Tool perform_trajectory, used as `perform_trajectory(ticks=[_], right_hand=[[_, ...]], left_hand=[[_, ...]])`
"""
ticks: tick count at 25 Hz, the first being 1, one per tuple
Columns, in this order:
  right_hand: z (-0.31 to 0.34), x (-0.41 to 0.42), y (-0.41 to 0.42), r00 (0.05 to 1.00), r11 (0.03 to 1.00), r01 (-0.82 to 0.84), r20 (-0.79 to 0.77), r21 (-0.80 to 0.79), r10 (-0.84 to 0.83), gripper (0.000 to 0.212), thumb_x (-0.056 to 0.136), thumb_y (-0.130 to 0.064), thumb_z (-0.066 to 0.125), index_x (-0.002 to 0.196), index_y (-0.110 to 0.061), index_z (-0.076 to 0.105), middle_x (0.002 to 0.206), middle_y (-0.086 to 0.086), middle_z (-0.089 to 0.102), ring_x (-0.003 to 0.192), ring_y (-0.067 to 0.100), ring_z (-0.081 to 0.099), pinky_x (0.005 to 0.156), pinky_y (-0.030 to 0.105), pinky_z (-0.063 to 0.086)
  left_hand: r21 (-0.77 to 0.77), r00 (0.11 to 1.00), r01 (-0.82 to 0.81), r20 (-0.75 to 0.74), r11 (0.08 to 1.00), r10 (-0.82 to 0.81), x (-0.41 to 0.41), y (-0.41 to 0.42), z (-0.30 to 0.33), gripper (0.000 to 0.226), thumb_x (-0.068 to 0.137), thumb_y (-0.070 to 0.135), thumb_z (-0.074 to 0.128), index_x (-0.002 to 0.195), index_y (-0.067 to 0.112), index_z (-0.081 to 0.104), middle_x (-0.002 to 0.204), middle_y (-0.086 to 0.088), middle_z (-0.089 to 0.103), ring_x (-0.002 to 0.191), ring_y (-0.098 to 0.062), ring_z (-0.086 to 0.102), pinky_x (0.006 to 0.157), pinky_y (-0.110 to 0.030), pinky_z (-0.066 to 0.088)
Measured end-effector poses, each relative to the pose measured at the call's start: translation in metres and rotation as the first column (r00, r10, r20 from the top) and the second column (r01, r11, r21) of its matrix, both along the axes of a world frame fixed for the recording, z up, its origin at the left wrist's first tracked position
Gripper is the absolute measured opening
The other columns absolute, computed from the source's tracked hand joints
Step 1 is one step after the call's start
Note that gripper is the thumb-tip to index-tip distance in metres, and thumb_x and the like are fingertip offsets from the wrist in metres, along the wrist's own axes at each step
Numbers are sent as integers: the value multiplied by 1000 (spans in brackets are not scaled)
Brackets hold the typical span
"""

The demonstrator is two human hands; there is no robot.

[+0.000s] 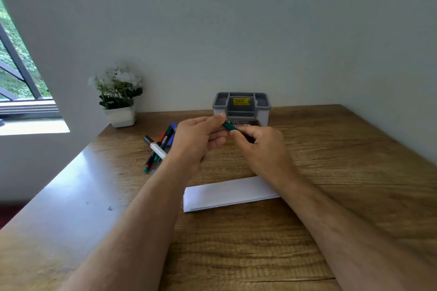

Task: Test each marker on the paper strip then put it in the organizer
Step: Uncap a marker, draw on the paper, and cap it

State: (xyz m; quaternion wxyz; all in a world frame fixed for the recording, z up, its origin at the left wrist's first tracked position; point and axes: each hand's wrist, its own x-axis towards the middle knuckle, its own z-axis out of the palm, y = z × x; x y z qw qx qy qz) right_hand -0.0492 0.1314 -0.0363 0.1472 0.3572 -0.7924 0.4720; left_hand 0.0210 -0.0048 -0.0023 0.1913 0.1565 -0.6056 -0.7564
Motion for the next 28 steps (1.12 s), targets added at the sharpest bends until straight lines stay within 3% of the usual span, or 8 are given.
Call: perform_trajectory(ticks=[9, 12, 14, 16, 18, 21, 25, 28], right_hand=[[-7, 6, 1, 992, 986, 122, 29, 116, -126, 39, 95, -52, 53, 86, -22, 76, 62, -8, 64, 55, 7, 59, 49, 30, 49], [-9, -3, 4, 979, 980, 178, 85, 84, -185, 39, 99, -47, 50, 87, -18, 73, 62, -9, 60, 52, 4, 54, 45, 16, 33], [-8, -10, 4, 974, 977, 199, 94, 77, -206, 38, 100, -45, 47, 91, -18, 72, 64, -9, 60, 52, 3, 53, 43, 12, 29], [-7, -20, 2, 971, 972, 221, 69, 79, -227, 38, 101, -45, 46, 93, -18, 72, 66, -9, 61, 56, 2, 55, 45, 14, 31], [-6, -32, 2, 970, 969, 237, 42, 75, -240, 40, 101, -44, 47, 90, -15, 73, 65, -7, 61, 56, 3, 54, 46, 16, 33], [-3, -40, 5, 975, 974, 222, 8, 52, -222, 36, 101, -37, 49, 92, -12, 73, 65, -7, 60, 55, 2, 52, 46, 11, 35], [3, -14, 2, 993, 979, 42, 117, -198, -19, 26, 98, -20, 57, 123, -26, 61, 86, -6, 69, 52, 6, 59, 49, 13, 47], [3, 6, -2, 923, 938, -140, 301, -318, 240, 21, 99, -9, 52, 113, -21, 63, 92, 5, 70, 45, 21, 61, 39, 30, 50]], left_hand=[[109, 975, -222, 6, 969, 222, -1, -10, 1, 16, 93, 17, 64, 99, 4, 69, 90, -13, 76, 82, -19, 75, 71, -27, 60], [-114, 967, -253, -14, 961, 253, 1, -20, 7, 19, 92, 14, 47, 86, 17, 65, 80, -6, 66, 78, -20, 63, 79, -40, 54], [-532, 984, -132, 29, 836, 175, 6, -18, 10, 23, 87, 13, 42, 83, 26, 61, 77, -1, 58, 71, -17, 53, 70, -36, 46], [-802, 985, 127, 169, 584, 17, 12, -13, 12, 21, 90, 16, 52, 82, 30, 66, 79, 3, 64, 73, -13, 59, 68, -28, 45], [-831, 920, 381, 385, 404, -76, 15, -12, 14, 14, 86, 21, 70, 89, 34, 72, 79, 8, 66, 73, -7, 60, 69, -22, 44], [-760, 797, 597, 598, 259, -83, 12, -11, 11, 29, 79, 25, 79, 105, 36, 73, 89, 15, 62, 85, -3, 56, 75, -21, 41], [-783, 809, 580, 585, 225, -51, 6, -12, 7, 28, 80, 28, 79, 106, 37, 71, 90, 18, 58, 85, 1, 53, 72, -20, 37], [-791, 822, 560, 567, 245, -50, 6, -13, 5, 23, 77, 31, 81, 95, 38, 70, 86, 16, 59, 81, 0, 54, 67, -18, 37]])
